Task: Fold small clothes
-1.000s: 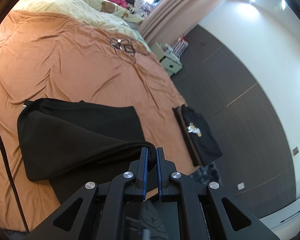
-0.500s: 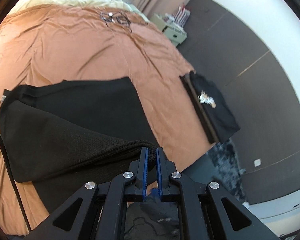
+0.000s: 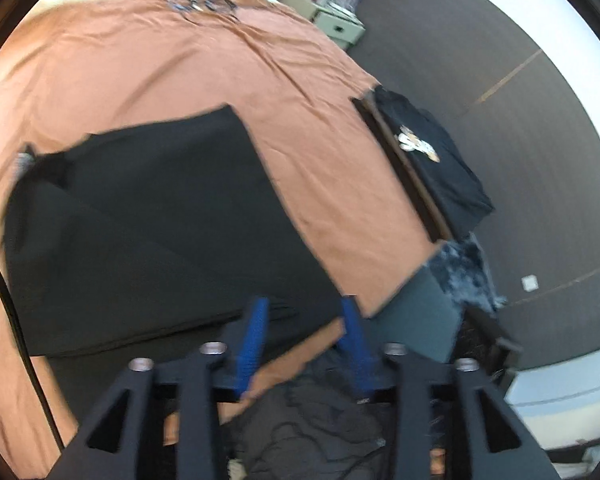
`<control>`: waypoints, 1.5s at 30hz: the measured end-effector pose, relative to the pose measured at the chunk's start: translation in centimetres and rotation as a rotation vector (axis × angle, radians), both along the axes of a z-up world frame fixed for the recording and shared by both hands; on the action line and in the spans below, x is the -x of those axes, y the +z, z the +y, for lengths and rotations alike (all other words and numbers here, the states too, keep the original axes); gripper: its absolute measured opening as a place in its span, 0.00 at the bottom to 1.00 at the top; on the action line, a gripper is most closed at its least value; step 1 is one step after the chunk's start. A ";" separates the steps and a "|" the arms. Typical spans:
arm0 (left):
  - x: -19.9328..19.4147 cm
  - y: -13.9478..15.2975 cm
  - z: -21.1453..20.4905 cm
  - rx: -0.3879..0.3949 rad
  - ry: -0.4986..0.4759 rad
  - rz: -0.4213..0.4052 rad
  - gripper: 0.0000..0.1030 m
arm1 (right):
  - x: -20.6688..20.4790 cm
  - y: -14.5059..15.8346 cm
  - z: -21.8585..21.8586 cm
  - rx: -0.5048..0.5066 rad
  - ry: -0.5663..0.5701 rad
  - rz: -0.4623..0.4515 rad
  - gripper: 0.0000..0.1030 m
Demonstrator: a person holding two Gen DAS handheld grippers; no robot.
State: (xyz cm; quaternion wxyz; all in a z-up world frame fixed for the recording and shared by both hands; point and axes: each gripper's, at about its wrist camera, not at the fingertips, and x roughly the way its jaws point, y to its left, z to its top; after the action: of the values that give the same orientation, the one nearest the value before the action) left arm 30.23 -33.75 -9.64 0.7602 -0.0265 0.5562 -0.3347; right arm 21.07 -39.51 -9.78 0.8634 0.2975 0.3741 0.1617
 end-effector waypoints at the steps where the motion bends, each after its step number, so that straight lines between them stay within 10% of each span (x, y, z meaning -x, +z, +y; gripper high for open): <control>1: 0.0 0.0 1.0 -0.012 0.020 -0.012 0.51 | -0.5 -0.1 0.1 0.013 0.001 0.003 0.58; 24: -0.2 -10.8 16.8 -0.149 0.328 0.108 0.51 | -8.2 4.2 11.9 0.663 0.288 -0.002 0.49; 35: 0.0 -12.5 16.5 -0.161 0.325 0.110 0.51 | -10.0 3.6 15.3 0.769 0.369 0.012 0.48; 40: -0.1 -12.6 16.4 -0.162 0.321 0.108 0.51 | -11.6 4.1 14.2 0.688 0.361 0.028 0.17; 45: -0.3 -12.6 16.5 -0.163 0.316 0.116 0.51 | -12.6 5.2 11.8 0.530 0.338 0.039 0.08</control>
State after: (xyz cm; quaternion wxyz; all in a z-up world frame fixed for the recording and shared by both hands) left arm 30.50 -17.26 -22.24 0.7696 -0.0709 0.6133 -0.1628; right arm 33.66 -27.68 -4.61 0.8643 -0.0012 0.4640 0.1938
